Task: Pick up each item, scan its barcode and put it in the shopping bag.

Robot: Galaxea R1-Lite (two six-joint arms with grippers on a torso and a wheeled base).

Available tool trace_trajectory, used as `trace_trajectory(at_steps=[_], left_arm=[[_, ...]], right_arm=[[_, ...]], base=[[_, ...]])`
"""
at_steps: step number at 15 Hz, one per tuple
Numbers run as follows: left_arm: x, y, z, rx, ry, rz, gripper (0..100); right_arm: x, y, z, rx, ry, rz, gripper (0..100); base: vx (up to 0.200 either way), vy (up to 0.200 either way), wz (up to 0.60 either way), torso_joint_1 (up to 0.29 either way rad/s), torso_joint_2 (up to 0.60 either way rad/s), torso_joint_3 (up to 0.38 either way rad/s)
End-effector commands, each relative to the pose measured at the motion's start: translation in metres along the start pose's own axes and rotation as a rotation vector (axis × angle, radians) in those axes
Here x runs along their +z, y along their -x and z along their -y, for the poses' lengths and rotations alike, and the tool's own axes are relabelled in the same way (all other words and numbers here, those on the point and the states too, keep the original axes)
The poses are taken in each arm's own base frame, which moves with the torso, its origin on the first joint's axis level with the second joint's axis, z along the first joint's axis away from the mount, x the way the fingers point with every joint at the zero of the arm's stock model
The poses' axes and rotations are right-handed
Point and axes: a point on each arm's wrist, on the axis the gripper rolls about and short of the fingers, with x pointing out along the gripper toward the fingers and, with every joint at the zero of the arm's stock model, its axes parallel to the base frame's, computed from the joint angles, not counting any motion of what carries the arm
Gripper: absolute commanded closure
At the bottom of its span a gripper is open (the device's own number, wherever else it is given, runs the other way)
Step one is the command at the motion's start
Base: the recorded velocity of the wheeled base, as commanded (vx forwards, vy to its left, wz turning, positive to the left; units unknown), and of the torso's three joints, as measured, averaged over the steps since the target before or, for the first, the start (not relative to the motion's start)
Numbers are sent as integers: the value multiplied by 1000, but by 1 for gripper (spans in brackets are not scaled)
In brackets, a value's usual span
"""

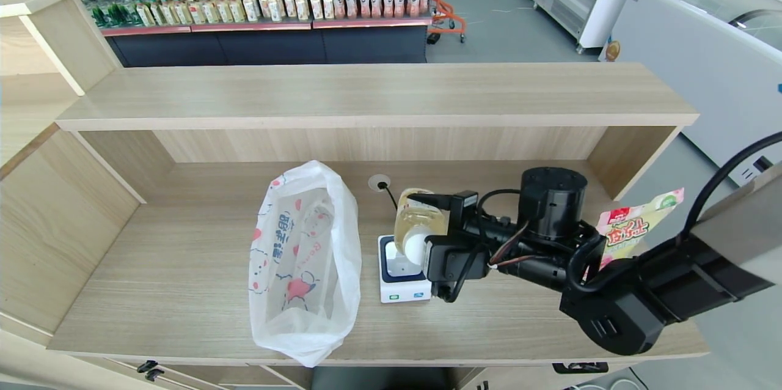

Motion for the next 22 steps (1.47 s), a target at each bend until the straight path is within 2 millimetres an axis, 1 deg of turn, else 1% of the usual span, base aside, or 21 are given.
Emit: trace_trajectory(at_steps=[1, 4, 11, 14, 17, 22], left_arm=[[0, 0, 0, 0, 0, 1, 0], [0, 0, 0, 0, 2, 1, 0], [0, 0, 0, 0, 2, 1, 0], [0, 0, 0, 0, 0, 1, 0], [0, 0, 0, 0, 0, 1, 0], [0, 0, 0, 0, -1, 1, 0]], right_arm=[[-10, -11, -26, 43, -11, -9, 100], [-16, -19, -40, 32, -7, -5, 100], [-25, -28, -64, 39, -10, -7, 100], [-30, -32, -78, 41, -15, -5, 100], [-31, -34, -82, 40, -16, -4, 100], [-30, -38, -83, 34, -13, 3, 100]], base=[[0, 0, 0, 0, 0, 0], [0, 0, 0, 0, 0, 0], [0, 0, 0, 0, 0, 0], [0, 0, 0, 0, 0, 0], [0, 0, 0, 0, 0, 0], [0, 0, 0, 0, 0, 0]])
